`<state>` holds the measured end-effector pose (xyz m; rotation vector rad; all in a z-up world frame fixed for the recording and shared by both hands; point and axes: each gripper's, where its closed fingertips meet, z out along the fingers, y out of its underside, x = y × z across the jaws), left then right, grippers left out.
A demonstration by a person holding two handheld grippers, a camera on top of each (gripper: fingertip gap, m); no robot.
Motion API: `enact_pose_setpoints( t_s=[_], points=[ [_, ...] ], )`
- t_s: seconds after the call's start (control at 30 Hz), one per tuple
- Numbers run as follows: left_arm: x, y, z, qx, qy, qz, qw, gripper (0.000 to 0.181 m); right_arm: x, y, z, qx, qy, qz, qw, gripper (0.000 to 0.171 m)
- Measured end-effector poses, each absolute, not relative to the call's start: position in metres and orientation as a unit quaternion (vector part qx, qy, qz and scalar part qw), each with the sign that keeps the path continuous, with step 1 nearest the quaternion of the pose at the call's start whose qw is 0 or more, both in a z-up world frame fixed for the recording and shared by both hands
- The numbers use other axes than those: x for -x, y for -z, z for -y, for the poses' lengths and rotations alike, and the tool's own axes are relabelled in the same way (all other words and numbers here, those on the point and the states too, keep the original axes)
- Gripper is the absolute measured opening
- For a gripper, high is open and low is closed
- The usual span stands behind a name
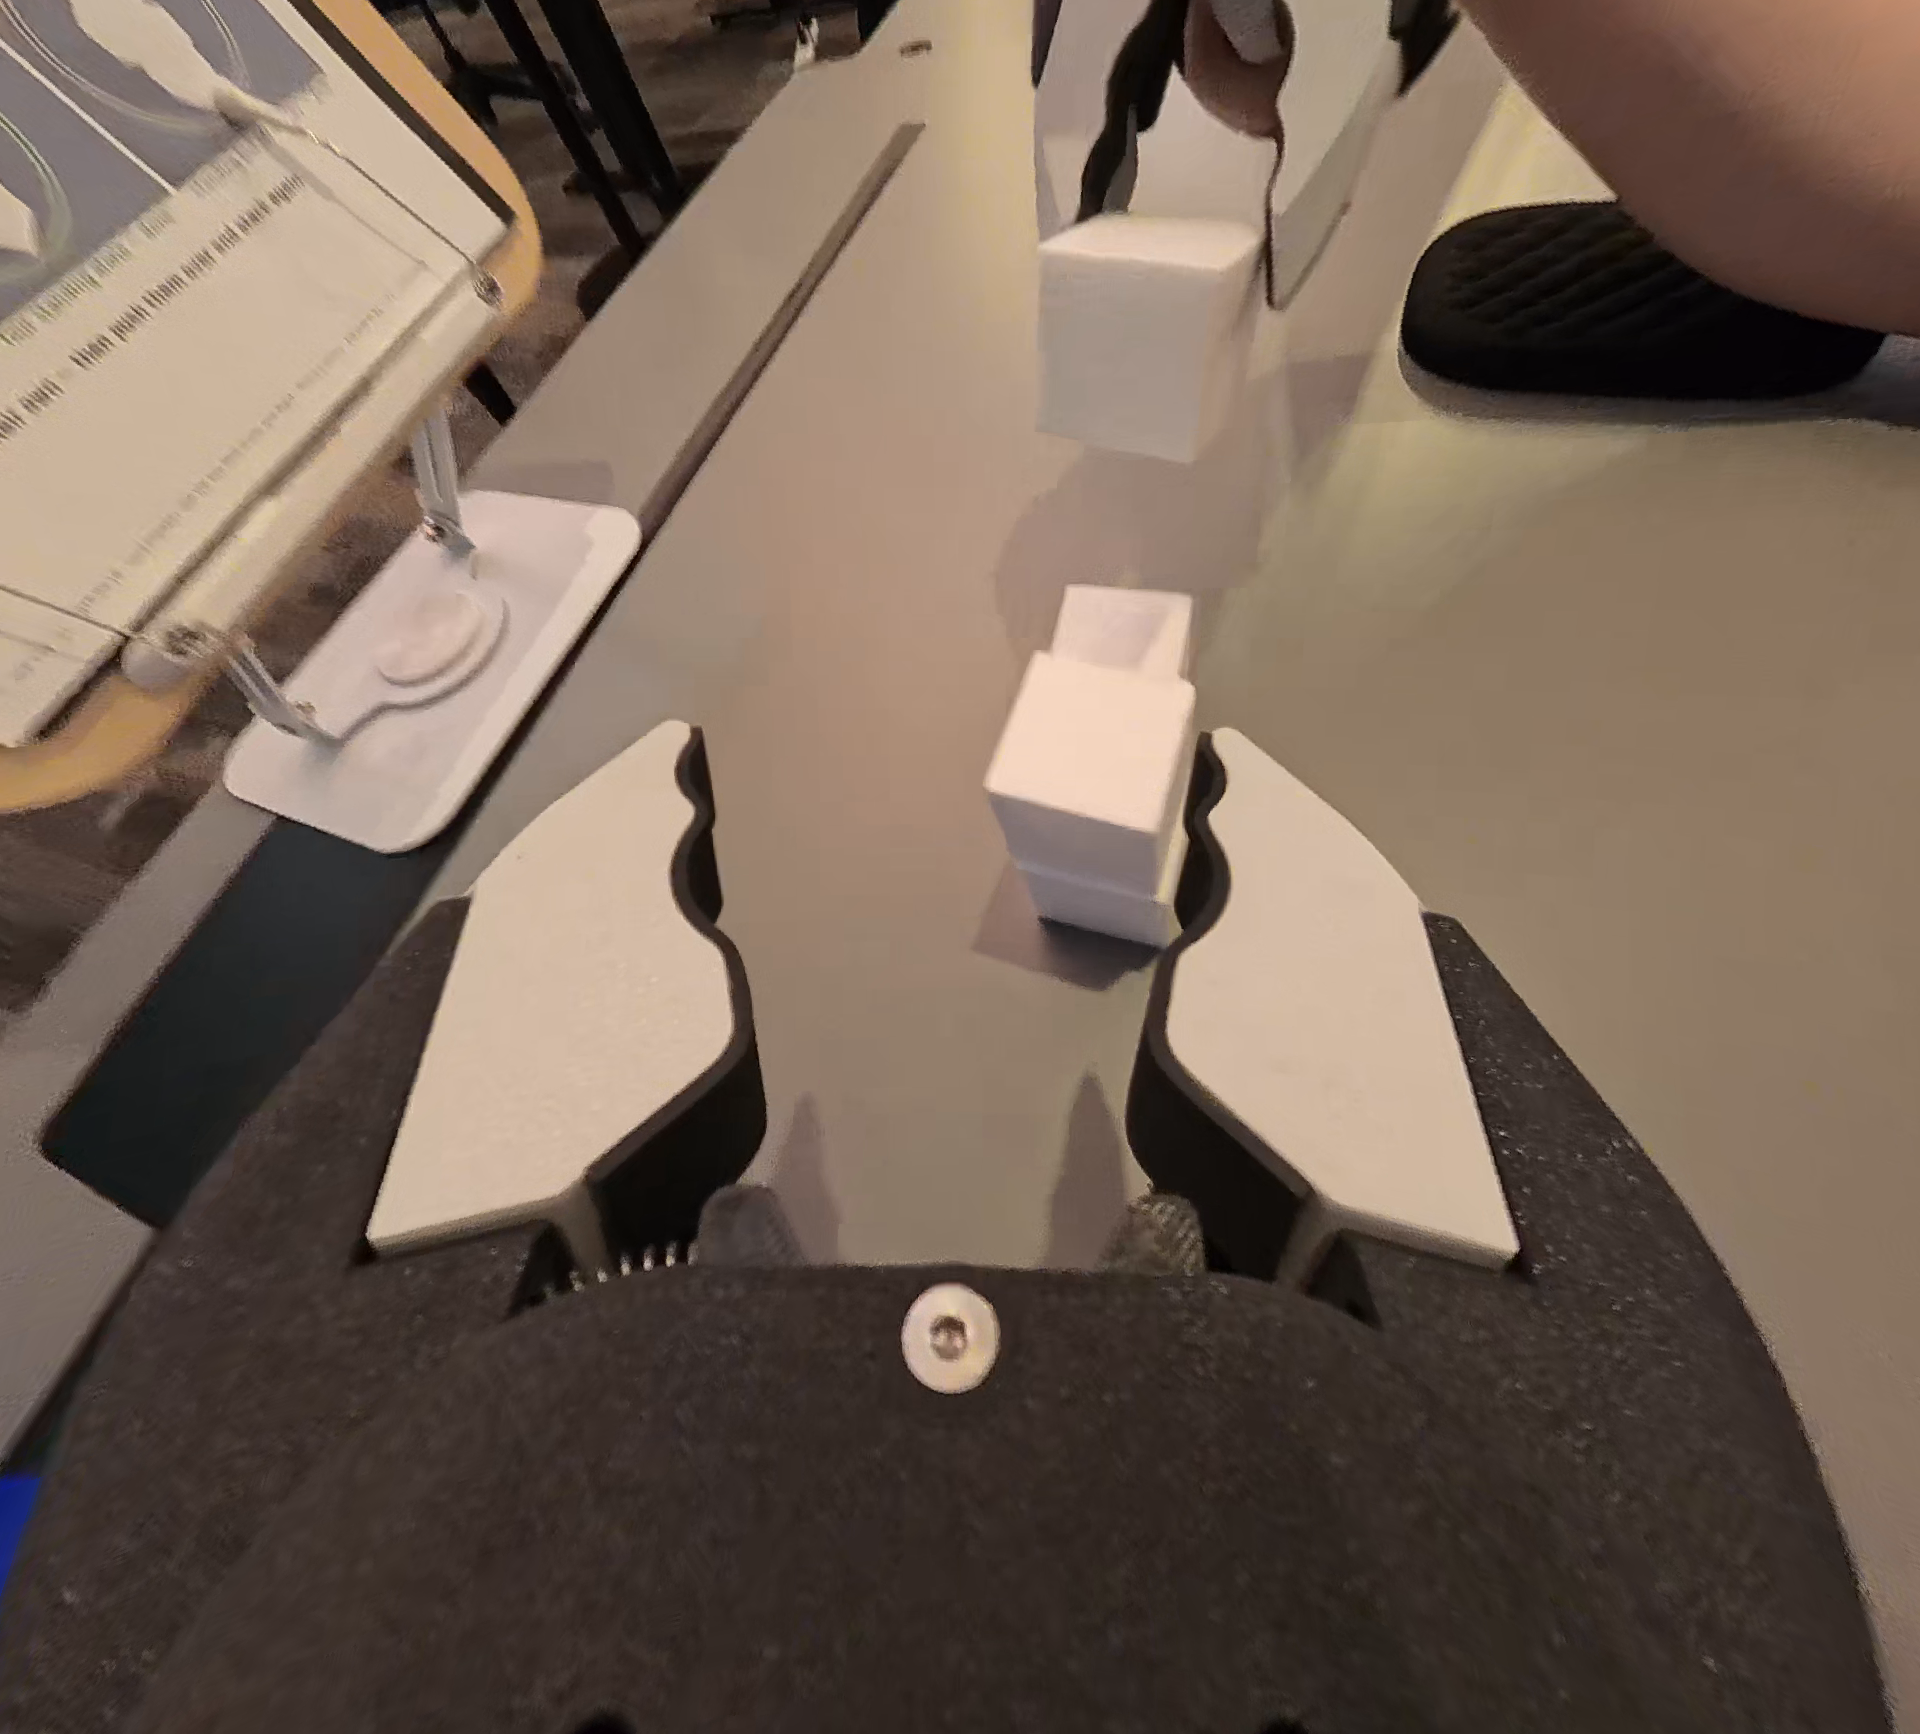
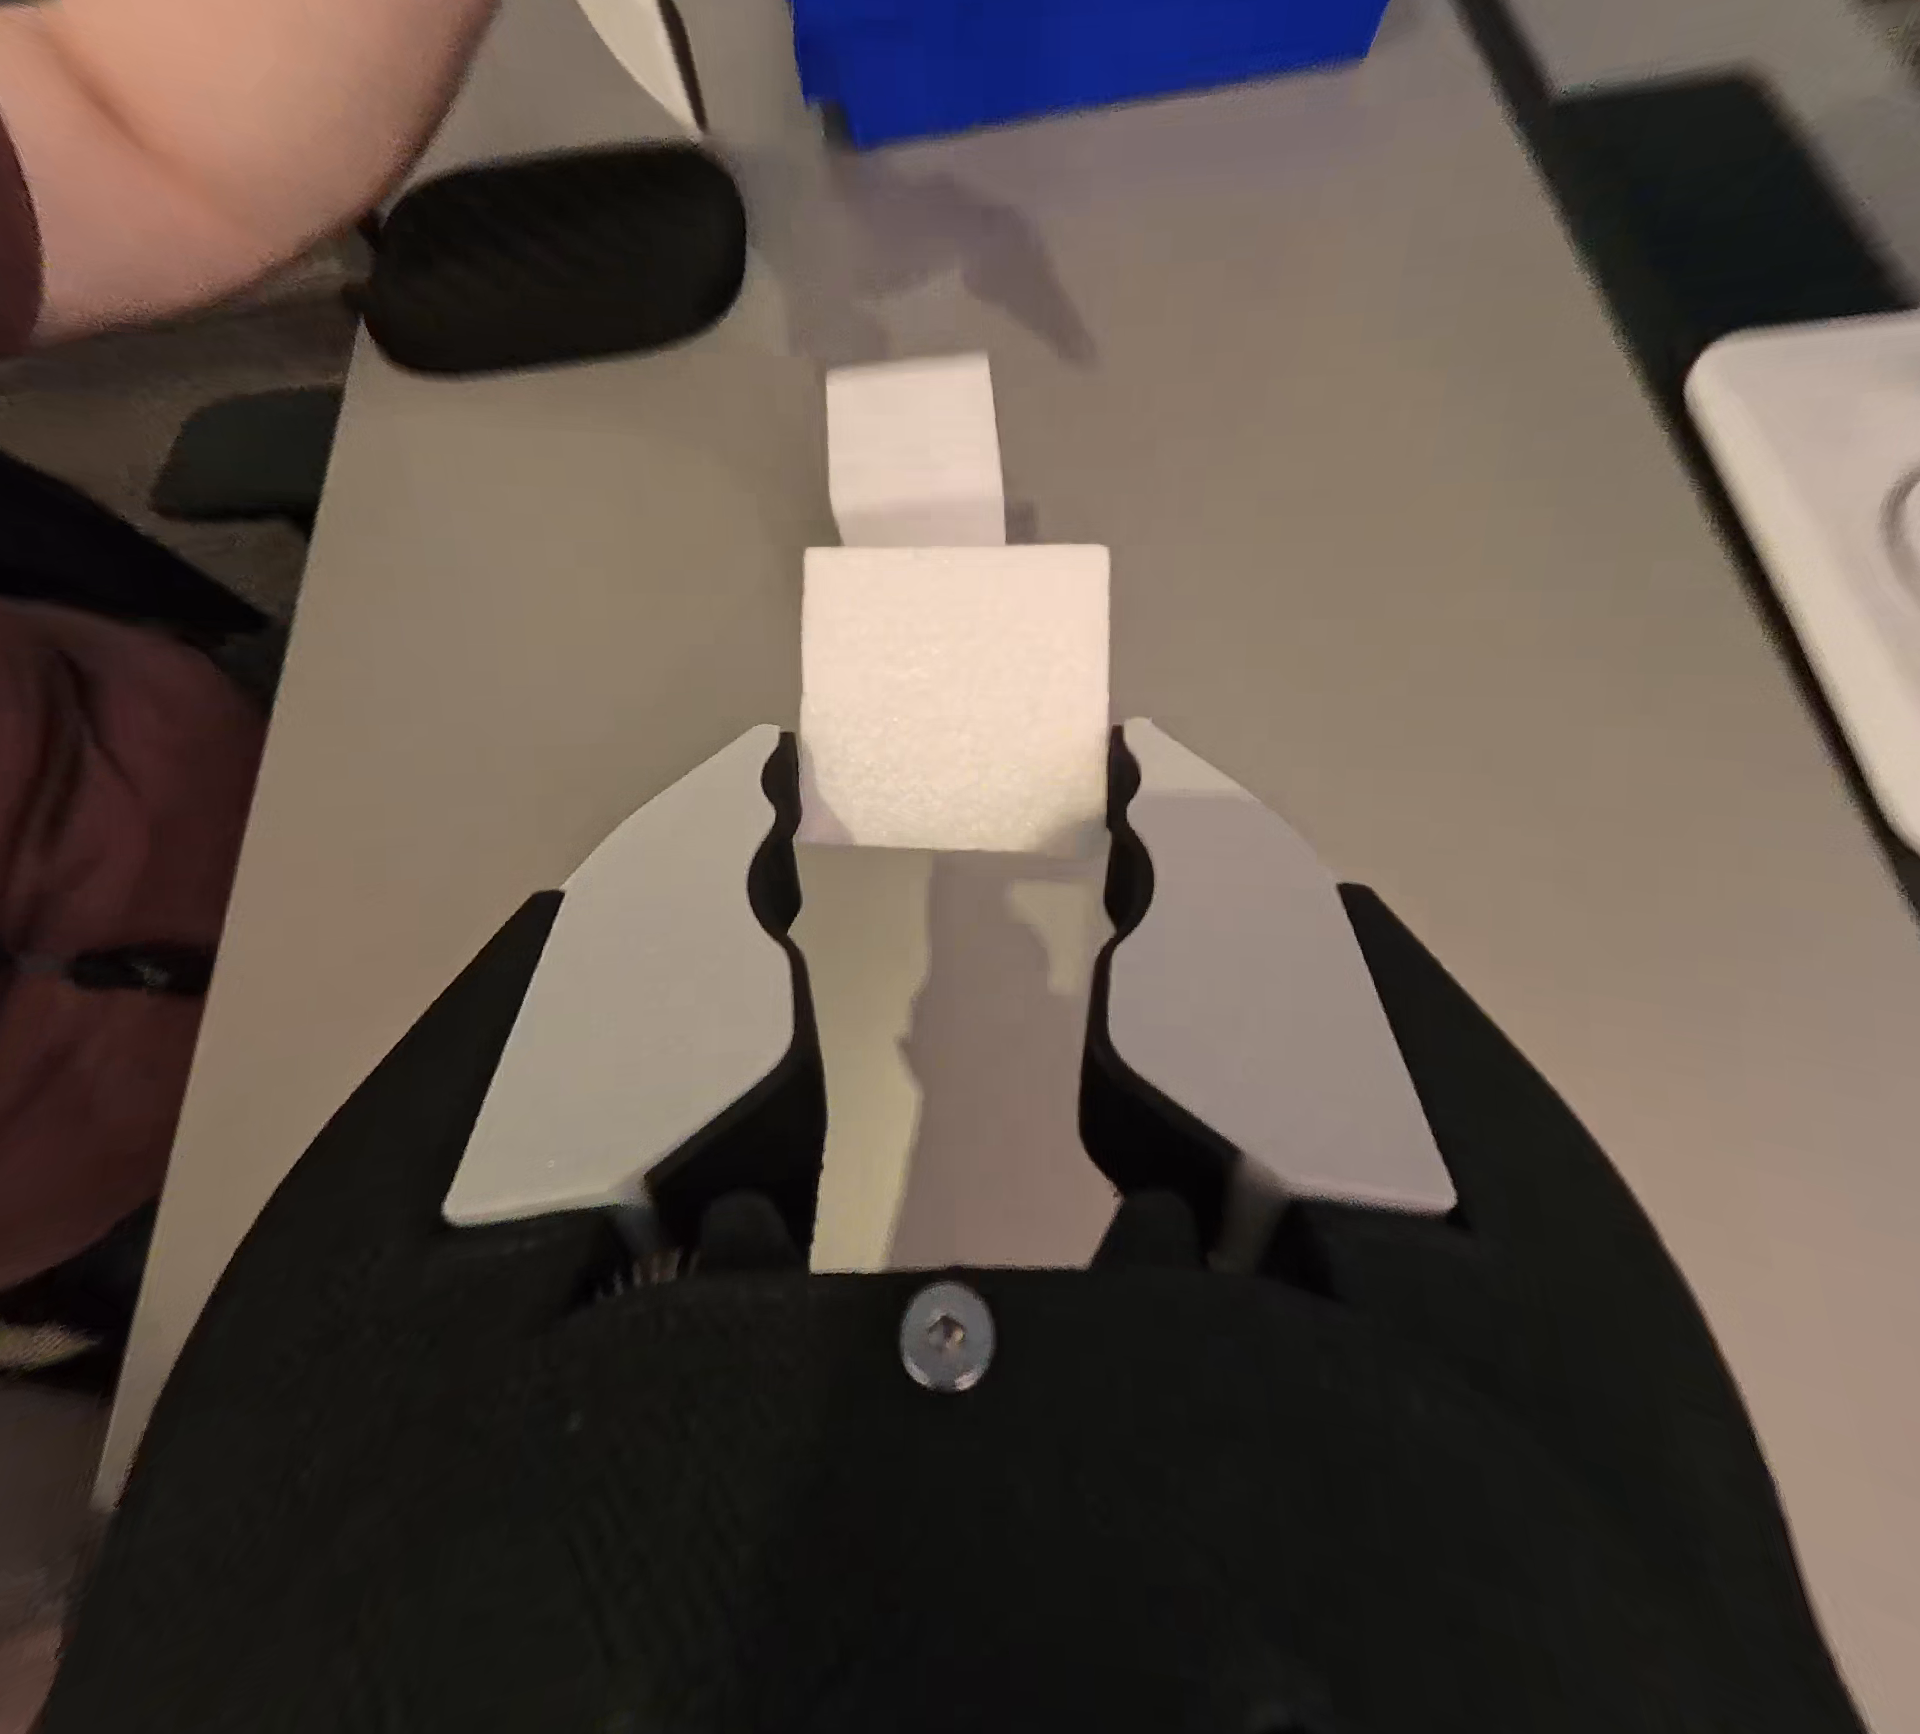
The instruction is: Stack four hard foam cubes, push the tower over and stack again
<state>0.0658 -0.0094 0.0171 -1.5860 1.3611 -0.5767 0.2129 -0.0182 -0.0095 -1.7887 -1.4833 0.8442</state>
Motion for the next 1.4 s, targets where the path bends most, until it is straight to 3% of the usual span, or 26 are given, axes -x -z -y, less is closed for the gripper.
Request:
enact_pose_setpoints(
  t_s=[0.17,0.47,0.73,0.9,1.0,1.17,1.4],
  points=[
    [-0.062,-0.041,0.000,0.640,0.249,-0.590,0.424,0.081,-0.152,-0.013,0.028,0.666,-0.350,0.582,0.310,0.058],
    [-0.033,-0.006,-0.018,0.659,0.262,-0.572,0.412,0.077,-0.110,0.016,0.021,0.687,-0.299,0.621,0.231,0.058],
    [-0.028,-0.014,-0.017,0.643,0.284,-0.565,0.433,0.076,-0.104,0.034,0.022,0.699,-0.273,0.633,0.189,0.058],
    [-0.025,-0.026,-0.016,0.633,0.297,-0.555,0.451,0.077,-0.106,0.015,0.018,0.678,-0.283,0.620,0.276,0.081],
    [-0.021,-0.032,-0.014,0.624,0.301,-0.552,0.463,0.077,-0.130,0.002,0.021,0.639,-0.323,0.597,0.363,0.082],
    [-0.016,-0.040,-0.014,0.614,0.320,-0.542,0.476,0.074,-0.187,0.067,0.007,0.672,-0.335,0.541,0.380,0.083],
    [-0.019,-0.037,-0.016,0.617,0.314,-0.546,0.472,0.080,-0.179,0.130,0.012,0.693,-0.312,0.542,0.358,0.082]
  ],
)
